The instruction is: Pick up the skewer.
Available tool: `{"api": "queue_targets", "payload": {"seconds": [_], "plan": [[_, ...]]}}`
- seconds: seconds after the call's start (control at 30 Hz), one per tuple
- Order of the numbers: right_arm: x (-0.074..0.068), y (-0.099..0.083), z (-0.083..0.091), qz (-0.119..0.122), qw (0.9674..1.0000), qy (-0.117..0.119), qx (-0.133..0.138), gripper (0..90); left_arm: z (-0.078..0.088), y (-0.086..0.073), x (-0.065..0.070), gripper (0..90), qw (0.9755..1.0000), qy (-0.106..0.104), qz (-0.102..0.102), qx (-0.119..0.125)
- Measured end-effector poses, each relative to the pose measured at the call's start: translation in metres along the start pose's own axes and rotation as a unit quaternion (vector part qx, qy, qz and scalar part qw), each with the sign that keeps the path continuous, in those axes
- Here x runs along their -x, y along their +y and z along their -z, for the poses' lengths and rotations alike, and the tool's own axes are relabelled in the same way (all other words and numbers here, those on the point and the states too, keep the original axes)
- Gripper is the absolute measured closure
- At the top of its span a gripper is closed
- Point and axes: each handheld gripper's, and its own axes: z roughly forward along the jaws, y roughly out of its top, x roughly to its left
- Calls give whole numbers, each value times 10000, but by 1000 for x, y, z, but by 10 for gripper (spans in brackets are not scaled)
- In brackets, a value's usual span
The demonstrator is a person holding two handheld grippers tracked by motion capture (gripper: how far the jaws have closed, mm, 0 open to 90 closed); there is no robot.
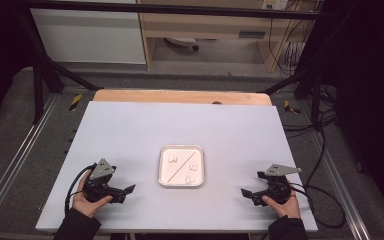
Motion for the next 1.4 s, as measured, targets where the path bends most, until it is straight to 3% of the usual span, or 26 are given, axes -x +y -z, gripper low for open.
{"api": "queue_targets", "payload": {"seconds": [1.4], "plan": [[0, 0, -1, 47, 10000, -36, -73, 6, -29, 49, 33, 53, 9992, 38, -227, -314]]}}
